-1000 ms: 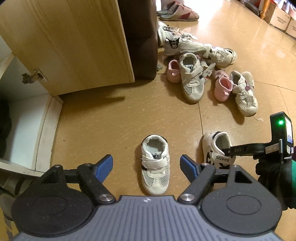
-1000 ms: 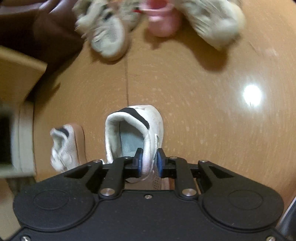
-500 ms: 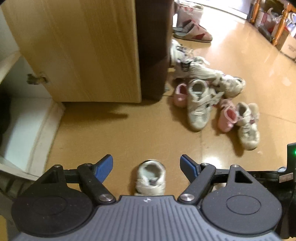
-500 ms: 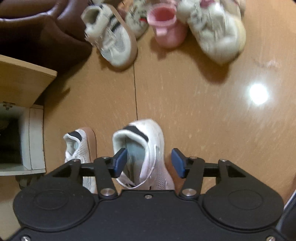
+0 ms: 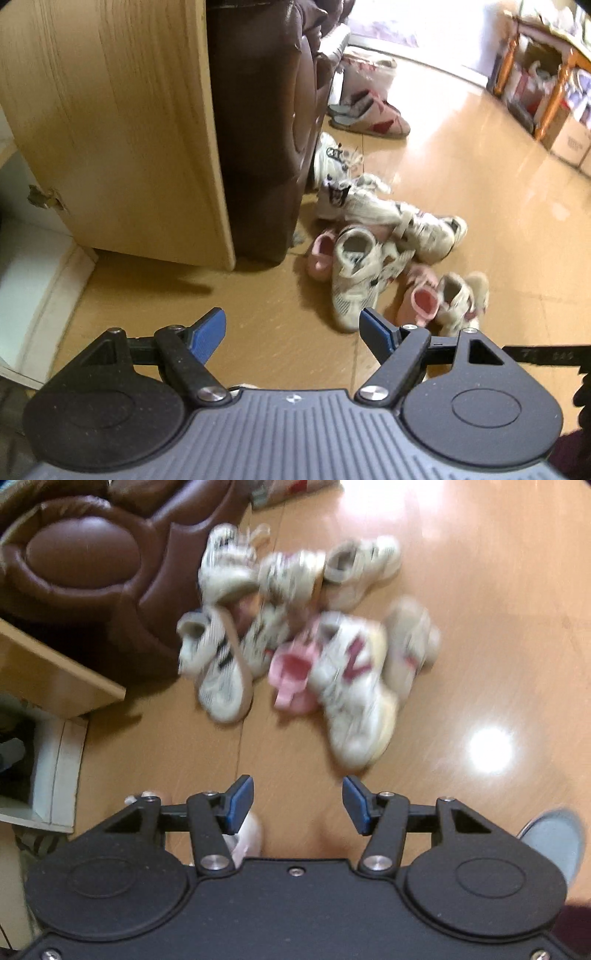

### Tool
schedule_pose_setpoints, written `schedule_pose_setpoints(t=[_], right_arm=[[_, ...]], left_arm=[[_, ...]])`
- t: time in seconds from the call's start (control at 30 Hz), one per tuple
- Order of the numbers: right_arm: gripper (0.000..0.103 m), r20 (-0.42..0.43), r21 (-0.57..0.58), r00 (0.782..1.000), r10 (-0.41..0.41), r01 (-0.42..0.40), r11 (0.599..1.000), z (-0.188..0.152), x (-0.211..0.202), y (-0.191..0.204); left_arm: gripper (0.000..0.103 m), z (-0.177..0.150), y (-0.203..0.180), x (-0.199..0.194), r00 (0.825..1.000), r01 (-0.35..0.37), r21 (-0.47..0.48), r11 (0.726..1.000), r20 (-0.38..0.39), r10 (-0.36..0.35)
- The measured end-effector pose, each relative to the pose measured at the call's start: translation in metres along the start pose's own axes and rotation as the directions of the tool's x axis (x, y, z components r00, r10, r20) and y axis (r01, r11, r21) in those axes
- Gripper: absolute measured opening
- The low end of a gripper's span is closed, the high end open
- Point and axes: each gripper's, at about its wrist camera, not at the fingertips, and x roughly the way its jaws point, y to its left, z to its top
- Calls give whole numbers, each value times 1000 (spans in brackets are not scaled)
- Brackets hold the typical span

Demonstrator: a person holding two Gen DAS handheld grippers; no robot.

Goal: Organize scattered shoes
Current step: 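Move the left tool to a cream sneaker while the right tool grasps a red-striped shoe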

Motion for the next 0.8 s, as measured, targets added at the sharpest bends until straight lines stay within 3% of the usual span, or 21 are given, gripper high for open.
schedule_pose_setpoints(t=[0.07, 0.13, 0.2, 0.3, 0.37, 0.53, 0.63, 0.8], right_arm=[[55, 27, -19, 1000, -17, 17, 1000, 13, -27, -32], [55, 39, -22, 999, -26, 27, 999, 25, -31, -37], [55, 24, -20, 999, -39, 40, 999, 49, -17, -22], [55, 12, -53, 999, -46, 47, 998, 56, -13, -43], [55, 13, -79, 999, -37, 38, 996, 70, 17, -20], [55, 8, -41, 1000, -14, 14, 999, 69, 8, -63], [55, 16, -40, 1000, -13, 14, 999, 74, 29, -49], [55, 17, -45, 999, -38, 39, 998, 67, 26, -49]], left_arm=[[79, 1, -2, 10, 1000, 23, -19, 1000, -12, -23], [79, 3, -2, 17, 999, 40, -32, 999, -13, -40], [79, 6, -2, 26, 999, 37, -41, 998, -5, -38], [79, 9, -2, 38, 999, 45, -50, 998, -1, -45], [79, 13, -2, 49, 999, 53, -61, 997, 0, -53], [79, 20, -3, 82, 998, 60, -112, 992, -2, -61], [79, 20, -3, 101, 997, 71, -148, 986, -10, -74], [79, 19, -7, 133, 996, 83, -195, 977, -24, -89]])
